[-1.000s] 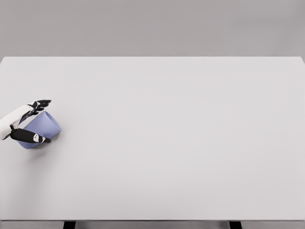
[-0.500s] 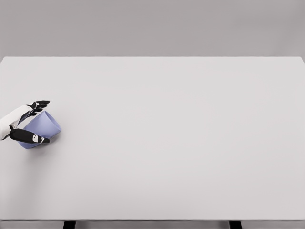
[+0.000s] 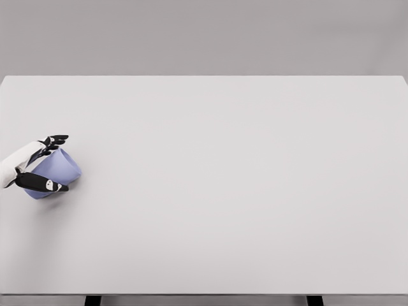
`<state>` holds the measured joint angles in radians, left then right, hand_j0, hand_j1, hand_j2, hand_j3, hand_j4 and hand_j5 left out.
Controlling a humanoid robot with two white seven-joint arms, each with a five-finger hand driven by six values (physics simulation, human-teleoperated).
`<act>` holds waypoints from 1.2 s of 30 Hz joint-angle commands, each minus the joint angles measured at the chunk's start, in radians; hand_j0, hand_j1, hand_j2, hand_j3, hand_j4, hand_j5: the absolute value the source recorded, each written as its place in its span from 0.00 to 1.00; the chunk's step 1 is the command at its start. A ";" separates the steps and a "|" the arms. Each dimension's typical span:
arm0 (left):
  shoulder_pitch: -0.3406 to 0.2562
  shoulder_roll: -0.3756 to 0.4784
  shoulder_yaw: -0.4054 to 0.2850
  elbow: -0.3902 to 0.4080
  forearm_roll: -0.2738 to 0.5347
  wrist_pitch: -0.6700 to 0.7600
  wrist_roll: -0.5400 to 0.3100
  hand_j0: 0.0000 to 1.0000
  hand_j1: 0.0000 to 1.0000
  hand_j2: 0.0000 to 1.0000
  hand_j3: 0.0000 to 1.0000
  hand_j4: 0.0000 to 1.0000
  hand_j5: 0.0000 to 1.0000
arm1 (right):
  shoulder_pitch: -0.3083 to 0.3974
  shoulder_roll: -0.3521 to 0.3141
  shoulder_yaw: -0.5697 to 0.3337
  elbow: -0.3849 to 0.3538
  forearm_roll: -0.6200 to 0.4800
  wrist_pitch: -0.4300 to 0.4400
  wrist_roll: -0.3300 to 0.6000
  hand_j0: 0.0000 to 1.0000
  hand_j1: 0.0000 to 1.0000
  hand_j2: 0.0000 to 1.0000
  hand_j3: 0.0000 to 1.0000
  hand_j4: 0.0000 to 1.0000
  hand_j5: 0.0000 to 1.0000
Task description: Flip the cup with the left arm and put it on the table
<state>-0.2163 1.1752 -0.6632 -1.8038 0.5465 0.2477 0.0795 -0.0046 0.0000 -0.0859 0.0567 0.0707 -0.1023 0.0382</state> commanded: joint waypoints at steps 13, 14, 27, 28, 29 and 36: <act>0.003 -0.005 -0.001 0.000 -0.002 0.001 -0.009 0.86 0.86 0.86 0.86 0.86 0.86 | 0.000 0.000 0.000 0.000 0.000 0.001 0.000 1.00 1.00 1.00 1.00 1.00 1.00; 0.003 -0.005 -0.001 0.000 -0.002 0.001 -0.009 0.85 0.85 0.85 0.85 0.85 0.85 | 0.000 0.000 0.000 0.000 0.000 0.000 0.000 1.00 1.00 1.00 1.00 1.00 1.00; -0.012 -0.009 0.004 0.000 -0.002 -0.014 -0.004 0.80 0.80 0.80 0.80 0.80 0.80 | 0.000 0.000 0.000 0.000 0.000 0.001 0.000 1.00 1.00 1.00 1.00 1.00 1.00; -0.015 -0.020 0.005 0.000 -0.002 -0.014 -0.003 0.80 0.80 0.80 0.80 0.80 0.80 | 0.000 0.000 0.000 0.000 0.000 0.000 0.000 1.00 1.00 1.00 1.00 1.00 1.00; -0.021 -0.022 0.007 0.000 -0.002 -0.016 -0.003 0.80 0.80 0.80 0.80 0.80 0.80 | 0.000 0.000 0.000 0.000 0.000 0.000 0.000 1.00 1.00 1.00 1.00 1.00 1.00; -0.032 -0.029 0.022 0.000 -0.002 -0.031 -0.003 0.81 0.81 0.81 0.81 0.81 0.81 | 0.000 0.000 0.000 0.000 0.000 0.000 0.000 1.00 1.00 1.00 1.00 1.00 1.00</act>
<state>-0.2485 1.1473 -0.6473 -1.8038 0.5464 0.2211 0.0764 -0.0046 0.0000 -0.0859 0.0567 0.0707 -0.1023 0.0382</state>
